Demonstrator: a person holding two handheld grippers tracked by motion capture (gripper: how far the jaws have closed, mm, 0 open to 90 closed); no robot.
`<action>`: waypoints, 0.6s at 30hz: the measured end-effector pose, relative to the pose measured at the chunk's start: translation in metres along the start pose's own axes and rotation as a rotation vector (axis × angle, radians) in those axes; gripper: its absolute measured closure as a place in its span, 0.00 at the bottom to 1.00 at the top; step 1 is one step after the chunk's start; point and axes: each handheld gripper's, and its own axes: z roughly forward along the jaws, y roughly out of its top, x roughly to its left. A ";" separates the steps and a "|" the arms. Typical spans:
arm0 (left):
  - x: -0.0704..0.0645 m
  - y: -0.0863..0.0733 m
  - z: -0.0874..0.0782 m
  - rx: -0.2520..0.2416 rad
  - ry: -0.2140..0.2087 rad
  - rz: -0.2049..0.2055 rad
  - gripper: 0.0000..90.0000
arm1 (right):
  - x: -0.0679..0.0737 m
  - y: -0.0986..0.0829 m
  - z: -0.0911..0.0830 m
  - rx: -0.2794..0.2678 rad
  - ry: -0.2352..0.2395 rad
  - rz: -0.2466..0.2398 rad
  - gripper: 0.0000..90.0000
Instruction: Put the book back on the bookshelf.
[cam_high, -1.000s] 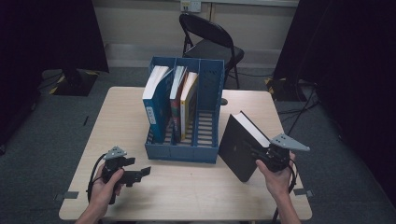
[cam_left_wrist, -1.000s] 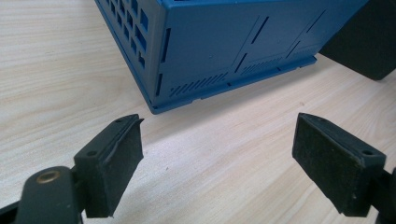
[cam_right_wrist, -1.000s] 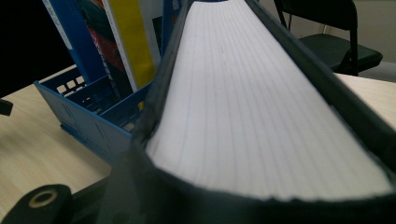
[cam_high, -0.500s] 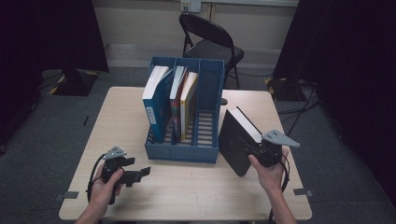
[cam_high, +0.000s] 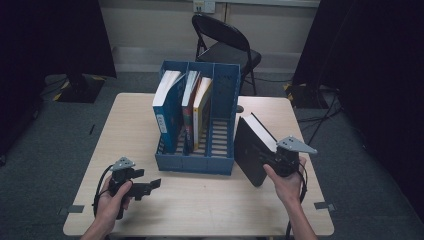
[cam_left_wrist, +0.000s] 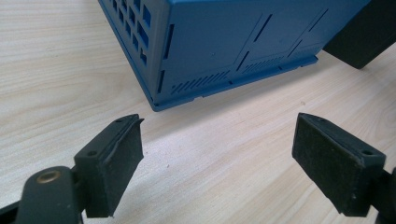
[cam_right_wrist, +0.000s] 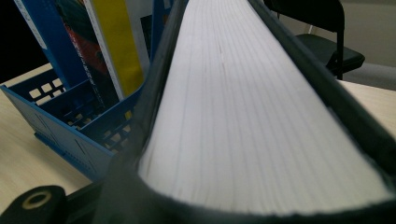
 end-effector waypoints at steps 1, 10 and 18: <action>0.000 0.000 0.000 -0.005 0.003 -0.005 0.18 | 0.001 0.001 0.000 0.003 0.003 -0.005 0.54; 0.000 0.001 -0.001 -0.008 0.000 -0.007 0.18 | 0.003 0.020 -0.006 0.009 0.014 0.004 0.52; 0.001 0.002 -0.001 -0.011 0.002 -0.004 0.18 | 0.004 0.031 -0.002 0.081 0.013 0.001 0.52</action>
